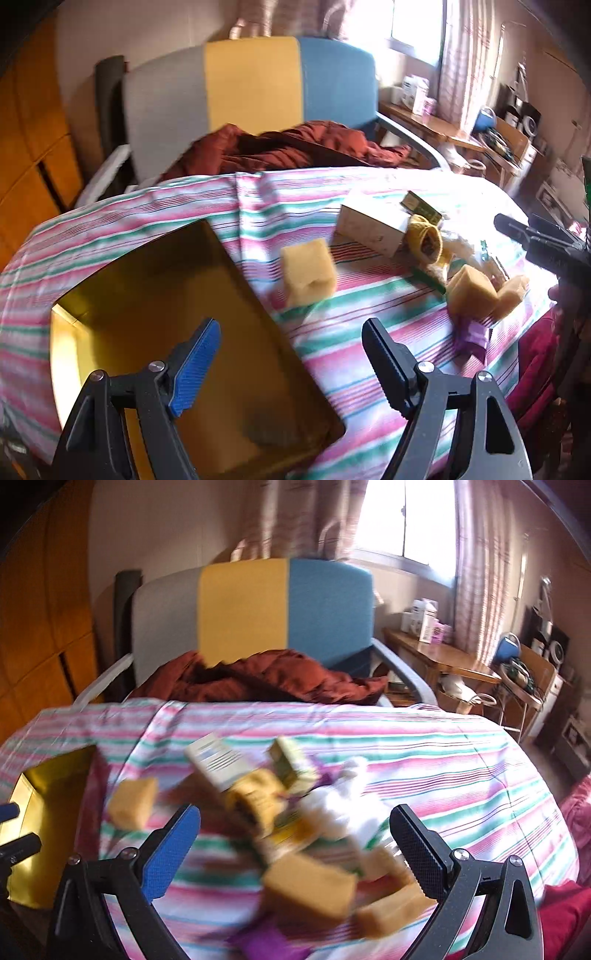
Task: Organize objects
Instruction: 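Grasp the yellow sponge with the left gripper while the right gripper grasps the purple packet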
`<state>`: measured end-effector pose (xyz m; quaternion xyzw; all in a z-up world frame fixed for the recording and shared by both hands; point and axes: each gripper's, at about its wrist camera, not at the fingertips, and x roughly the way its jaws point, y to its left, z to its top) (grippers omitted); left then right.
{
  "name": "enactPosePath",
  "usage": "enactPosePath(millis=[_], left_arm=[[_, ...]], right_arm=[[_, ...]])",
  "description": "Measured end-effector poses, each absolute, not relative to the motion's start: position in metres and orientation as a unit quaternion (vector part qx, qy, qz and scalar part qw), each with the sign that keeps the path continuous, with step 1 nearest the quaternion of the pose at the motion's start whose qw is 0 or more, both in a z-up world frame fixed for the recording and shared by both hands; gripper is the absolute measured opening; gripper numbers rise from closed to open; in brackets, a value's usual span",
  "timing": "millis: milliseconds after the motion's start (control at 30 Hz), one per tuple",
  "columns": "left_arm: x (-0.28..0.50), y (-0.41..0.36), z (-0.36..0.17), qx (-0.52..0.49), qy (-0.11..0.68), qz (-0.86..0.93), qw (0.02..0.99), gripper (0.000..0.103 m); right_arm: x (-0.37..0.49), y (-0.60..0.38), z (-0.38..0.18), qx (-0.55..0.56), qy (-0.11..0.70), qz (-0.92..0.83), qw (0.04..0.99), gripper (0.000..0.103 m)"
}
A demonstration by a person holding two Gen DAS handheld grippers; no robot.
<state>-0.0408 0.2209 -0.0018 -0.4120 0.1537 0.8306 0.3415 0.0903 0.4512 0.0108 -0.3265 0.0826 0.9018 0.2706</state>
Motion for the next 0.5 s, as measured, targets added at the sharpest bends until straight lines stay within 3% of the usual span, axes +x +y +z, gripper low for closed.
enactPosePath(millis=[133, 333, 500], left_arm=[[-0.056, 0.251, -0.013, -0.421, 0.184, 0.818, 0.346, 0.080], [-0.080, 0.291, -0.033, -0.438, 0.210, 0.805, 0.341, 0.079], [-0.102, 0.318, -0.060, -0.462, 0.236, 0.791, 0.324, 0.079]], right_arm=[[0.102, 0.490, 0.001, -0.320, 0.108, 0.897, 0.285, 0.103], [0.121, 0.539, -0.023, -0.318, 0.247, 0.868, 0.292, 0.103], [0.130, 0.551, -0.024, -0.308, 0.286, 0.859, 0.293, 0.103]])
